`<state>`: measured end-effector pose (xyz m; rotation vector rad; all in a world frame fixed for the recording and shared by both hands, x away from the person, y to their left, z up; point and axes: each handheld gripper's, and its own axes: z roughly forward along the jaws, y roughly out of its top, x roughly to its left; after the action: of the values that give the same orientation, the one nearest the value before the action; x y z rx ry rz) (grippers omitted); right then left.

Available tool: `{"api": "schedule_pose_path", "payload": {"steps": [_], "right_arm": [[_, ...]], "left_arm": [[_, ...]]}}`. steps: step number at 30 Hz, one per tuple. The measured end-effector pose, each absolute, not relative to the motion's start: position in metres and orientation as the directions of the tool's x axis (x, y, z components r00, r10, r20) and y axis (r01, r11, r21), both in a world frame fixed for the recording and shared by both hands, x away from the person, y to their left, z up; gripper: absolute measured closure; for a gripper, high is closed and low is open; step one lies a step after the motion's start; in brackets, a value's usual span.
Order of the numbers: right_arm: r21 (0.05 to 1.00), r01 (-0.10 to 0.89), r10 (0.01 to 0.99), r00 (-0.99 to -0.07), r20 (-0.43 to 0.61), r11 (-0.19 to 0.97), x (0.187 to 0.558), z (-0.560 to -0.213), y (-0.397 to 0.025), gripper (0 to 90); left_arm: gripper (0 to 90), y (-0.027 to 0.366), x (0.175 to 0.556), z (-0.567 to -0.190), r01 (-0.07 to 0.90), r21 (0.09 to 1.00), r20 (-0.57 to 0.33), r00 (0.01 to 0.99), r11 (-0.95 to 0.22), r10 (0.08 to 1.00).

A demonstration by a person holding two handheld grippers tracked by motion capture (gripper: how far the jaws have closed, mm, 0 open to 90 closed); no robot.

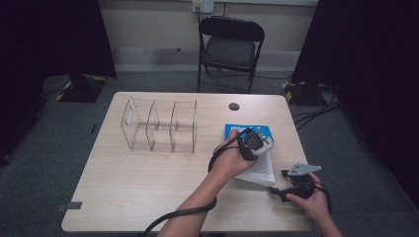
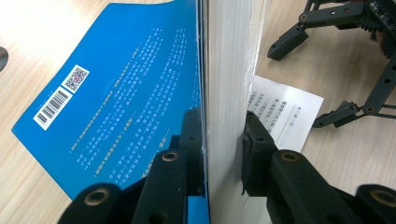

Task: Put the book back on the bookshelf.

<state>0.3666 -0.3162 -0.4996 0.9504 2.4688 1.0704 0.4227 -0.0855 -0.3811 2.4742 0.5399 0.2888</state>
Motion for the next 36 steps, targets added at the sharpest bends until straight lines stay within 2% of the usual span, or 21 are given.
{"api": "schedule_pose_path", "payload": {"steps": [8, 36], "right_arm": [[0.733, 0.444, 0.645, -0.764, 0.009, 0.516, 0.360, -0.494, -0.312, 12.8], [0.733, 0.453, 0.671, -0.741, -0.006, 0.507, 0.367, -0.500, -0.304, 12.9]], "left_arm": [[74.6, -0.087, 0.423, -0.380, 0.319, 0.580, 0.084, 0.892, -0.749, 0.445], [75.0, -0.088, 0.429, -0.356, 0.354, 0.566, 0.059, 0.883, -0.745, 0.465]]}}
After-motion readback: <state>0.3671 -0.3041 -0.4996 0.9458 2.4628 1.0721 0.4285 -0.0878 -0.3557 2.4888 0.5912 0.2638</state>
